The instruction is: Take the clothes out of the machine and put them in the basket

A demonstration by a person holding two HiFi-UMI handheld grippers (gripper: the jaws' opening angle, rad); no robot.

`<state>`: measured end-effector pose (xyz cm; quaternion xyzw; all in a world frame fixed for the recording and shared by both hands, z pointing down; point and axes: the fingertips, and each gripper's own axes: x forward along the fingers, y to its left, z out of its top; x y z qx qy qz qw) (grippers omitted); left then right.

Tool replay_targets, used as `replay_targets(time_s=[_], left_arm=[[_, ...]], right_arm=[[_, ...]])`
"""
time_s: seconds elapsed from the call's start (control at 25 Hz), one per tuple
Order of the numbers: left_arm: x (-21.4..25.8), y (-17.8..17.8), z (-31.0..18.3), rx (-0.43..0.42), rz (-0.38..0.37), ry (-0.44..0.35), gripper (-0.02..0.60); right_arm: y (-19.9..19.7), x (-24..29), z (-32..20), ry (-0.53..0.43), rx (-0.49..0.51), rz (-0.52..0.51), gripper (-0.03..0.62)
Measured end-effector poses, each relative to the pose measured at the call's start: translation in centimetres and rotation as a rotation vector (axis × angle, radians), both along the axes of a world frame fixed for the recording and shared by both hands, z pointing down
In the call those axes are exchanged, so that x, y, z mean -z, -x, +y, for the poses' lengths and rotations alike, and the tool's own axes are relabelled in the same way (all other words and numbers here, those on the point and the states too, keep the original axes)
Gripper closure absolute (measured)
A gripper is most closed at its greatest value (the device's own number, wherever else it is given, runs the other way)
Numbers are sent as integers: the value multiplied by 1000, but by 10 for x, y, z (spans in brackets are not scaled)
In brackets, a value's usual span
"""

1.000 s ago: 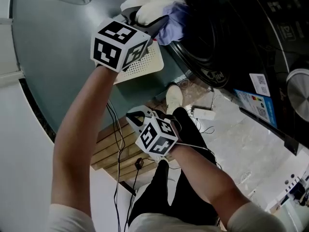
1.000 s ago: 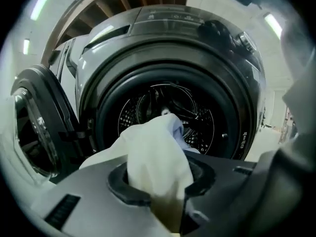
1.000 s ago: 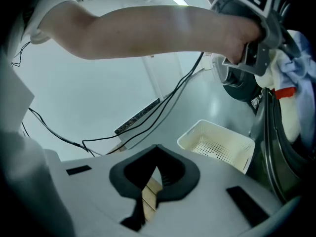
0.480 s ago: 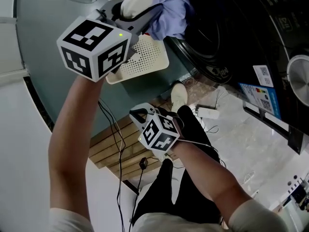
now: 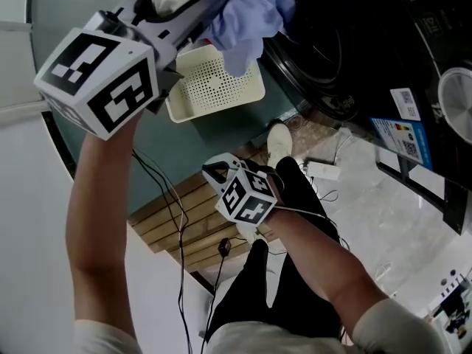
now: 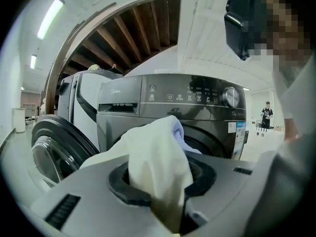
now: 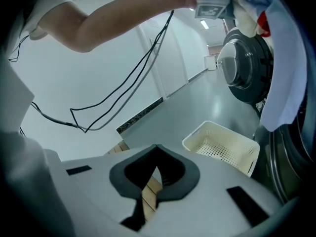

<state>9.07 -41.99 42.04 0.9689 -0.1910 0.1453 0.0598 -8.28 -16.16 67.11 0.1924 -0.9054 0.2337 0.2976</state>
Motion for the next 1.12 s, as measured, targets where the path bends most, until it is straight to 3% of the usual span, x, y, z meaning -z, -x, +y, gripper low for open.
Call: replay_targets(time_s=[0.16,0.68,1.12], left_arm=[[18,15,3,10,50,-8,460],[50,89,12,67,44,-65,460],[9,126,14,122,-2,-40,460]], right_arm=[[3,0,2,-1,9,1,589],[22,-4,16,7,64,17,589],[27,-4,18,3,79,2,589]])
